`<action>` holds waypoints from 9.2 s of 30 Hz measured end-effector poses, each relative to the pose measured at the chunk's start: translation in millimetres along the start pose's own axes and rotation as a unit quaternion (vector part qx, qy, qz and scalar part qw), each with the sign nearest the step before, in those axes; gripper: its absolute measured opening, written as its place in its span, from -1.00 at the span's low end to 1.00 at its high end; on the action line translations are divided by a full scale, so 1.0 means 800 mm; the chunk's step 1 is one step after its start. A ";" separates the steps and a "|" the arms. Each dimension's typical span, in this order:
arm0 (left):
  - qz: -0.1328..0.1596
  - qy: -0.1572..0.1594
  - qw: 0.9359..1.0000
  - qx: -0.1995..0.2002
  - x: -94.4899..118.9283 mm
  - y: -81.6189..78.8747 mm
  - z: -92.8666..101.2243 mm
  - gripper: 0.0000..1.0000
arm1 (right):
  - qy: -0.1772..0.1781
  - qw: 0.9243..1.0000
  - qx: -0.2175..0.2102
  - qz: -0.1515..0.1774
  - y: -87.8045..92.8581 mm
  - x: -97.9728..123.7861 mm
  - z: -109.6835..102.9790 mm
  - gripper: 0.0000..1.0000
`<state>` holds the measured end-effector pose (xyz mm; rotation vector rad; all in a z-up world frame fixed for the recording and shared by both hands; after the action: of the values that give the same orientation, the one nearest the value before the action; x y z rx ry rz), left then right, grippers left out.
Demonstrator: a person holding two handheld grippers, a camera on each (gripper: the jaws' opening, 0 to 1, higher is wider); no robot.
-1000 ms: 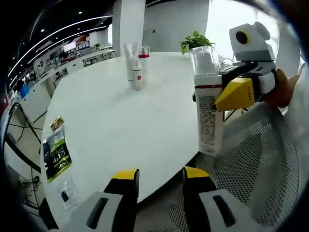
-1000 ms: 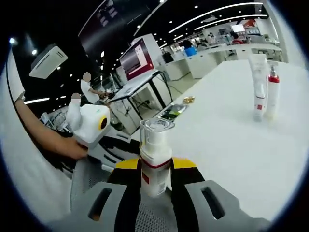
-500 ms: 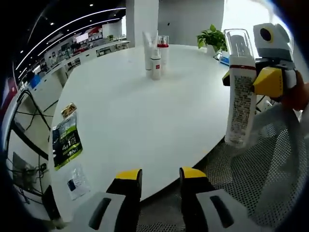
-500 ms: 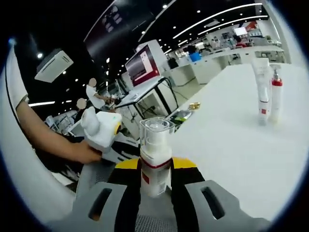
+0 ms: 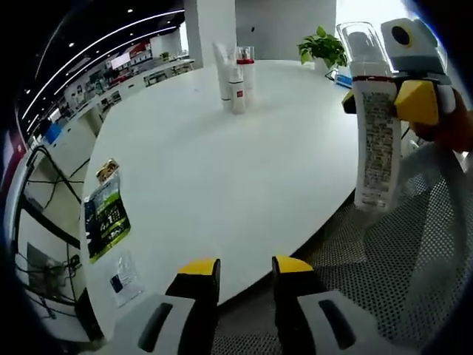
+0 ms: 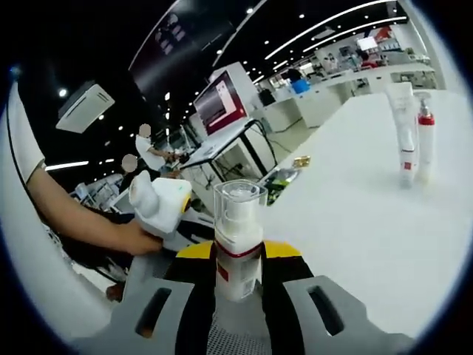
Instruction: Arrange the skincare products in the storage area until every visible bottle or jar stands upright without overlapping.
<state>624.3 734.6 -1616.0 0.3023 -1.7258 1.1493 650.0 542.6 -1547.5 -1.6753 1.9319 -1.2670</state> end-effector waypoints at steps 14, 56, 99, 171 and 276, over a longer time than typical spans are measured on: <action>0.003 -0.009 1.000 -0.015 0.001 0.000 -0.003 -0.54 | -0.005 1.000 0.022 -0.021 0.004 -0.009 -0.006 -0.60; -0.013 -0.004 1.000 -0.028 -0.001 0.001 0.000 -0.54 | 0.035 0.999 -0.011 0.026 -0.034 0.014 0.039 -0.60; -0.003 -0.018 0.999 -0.044 -0.002 0.002 -0.004 -0.56 | 0.155 0.974 0.158 0.047 -0.108 0.051 0.158 -0.60; -0.029 -0.008 0.999 -0.044 -0.019 0.018 -0.003 -0.56 | 0.197 0.958 0.204 0.036 -0.113 0.023 0.292 -0.59; -0.034 -0.013 0.998 -0.046 -0.018 0.018 -0.005 -0.56 | 0.234 0.961 0.150 -0.001 -0.122 0.032 0.325 -0.58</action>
<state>623.7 741.0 -1635.6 0.3182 -1.7724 1.0188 889.2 415.6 -1614.5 -1.3089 1.8410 -1.9837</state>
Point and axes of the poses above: the point that each gripper's makers call its tool centre point, and the gripper's own axes: x roughly backward along the fingers, z roughly to its right, y roughly out of its underside, the point moved 9 cm from there along x, roughly backward along the fingers, and after that the axes turned 6 degrees about -x, right-handed, at the moved point
